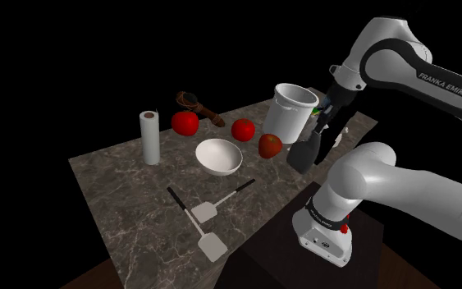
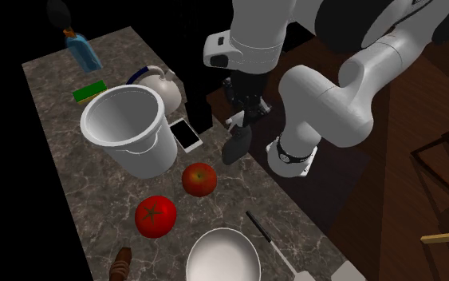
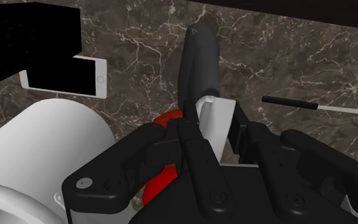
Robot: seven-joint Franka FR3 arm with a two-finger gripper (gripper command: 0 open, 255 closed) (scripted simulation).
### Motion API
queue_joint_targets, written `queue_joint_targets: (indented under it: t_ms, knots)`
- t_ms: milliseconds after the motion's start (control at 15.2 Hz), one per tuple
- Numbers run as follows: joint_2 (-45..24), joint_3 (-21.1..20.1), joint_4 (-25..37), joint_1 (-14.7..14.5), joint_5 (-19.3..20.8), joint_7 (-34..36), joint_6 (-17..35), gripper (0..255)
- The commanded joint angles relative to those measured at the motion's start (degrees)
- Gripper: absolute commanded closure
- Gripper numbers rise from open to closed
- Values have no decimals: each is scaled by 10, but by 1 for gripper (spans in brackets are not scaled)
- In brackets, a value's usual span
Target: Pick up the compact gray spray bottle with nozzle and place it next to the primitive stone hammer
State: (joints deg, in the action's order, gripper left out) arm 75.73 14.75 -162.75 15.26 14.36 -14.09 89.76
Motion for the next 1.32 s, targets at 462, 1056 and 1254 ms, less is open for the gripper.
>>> queue_joint_targets:
  t_ms: [462, 1056, 1254]
  knots:
    - [-32, -19, 82, -13, -19, 1, -49, 255]
    - [-68, -32, 164, -22, -33, 0, -96, 255]
    - [-81, -36, 193, -24, -37, -1, -111, 255]
